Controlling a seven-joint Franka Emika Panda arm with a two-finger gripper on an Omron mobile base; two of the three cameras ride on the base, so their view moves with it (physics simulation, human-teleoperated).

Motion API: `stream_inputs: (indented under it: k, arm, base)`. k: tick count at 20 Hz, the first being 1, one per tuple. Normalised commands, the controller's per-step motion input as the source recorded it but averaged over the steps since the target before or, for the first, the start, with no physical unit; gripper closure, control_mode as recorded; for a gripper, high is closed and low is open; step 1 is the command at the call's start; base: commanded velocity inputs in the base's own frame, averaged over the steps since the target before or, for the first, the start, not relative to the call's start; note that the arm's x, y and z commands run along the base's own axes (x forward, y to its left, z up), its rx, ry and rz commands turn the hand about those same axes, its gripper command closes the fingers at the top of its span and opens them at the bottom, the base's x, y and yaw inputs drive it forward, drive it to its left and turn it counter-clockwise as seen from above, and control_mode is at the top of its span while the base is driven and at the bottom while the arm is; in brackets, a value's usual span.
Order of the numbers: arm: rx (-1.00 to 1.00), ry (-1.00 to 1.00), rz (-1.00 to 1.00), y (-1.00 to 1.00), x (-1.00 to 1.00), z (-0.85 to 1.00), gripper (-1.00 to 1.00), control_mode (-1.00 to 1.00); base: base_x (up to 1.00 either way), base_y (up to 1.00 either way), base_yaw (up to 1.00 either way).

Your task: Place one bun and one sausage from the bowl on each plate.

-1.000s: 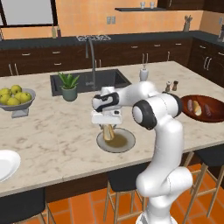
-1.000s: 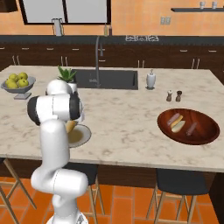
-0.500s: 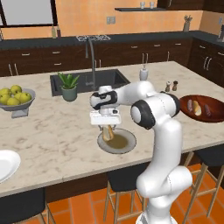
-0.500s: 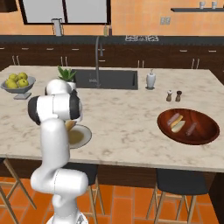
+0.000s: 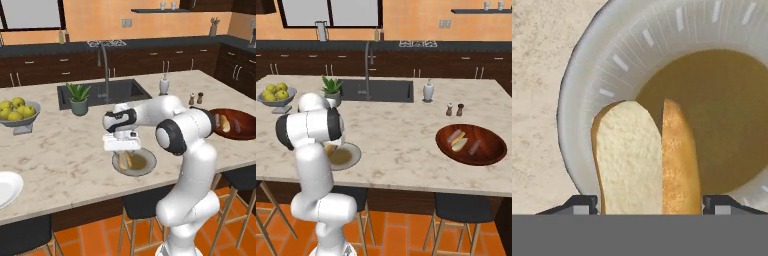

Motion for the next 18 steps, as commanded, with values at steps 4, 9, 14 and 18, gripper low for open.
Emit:
stream_inputs:
  k: [4, 9, 14, 18]
  arm:
    - [0.0, 0.0, 0.07, -0.12, 0.31, 0.0, -1.0, -1.0]
    - [0.0, 0.0, 0.04, -0.01, 0.04, 0.05, -1.0, -1.0]
    - [-0.05, -0.1, 0.0, 0.0, -0.1, 0.61, -1.0, -1.0]
    - [-0.04, -0.23, 0.01, -0.01, -0.65, 0.59, -1.0, -1.0]
  base:
    - [0.0, 0.0, 0.0]
    - [0.0, 0.0, 0.0]
    - [0.0, 0.0, 0.0]
    - [0.0, 0.0, 0.0]
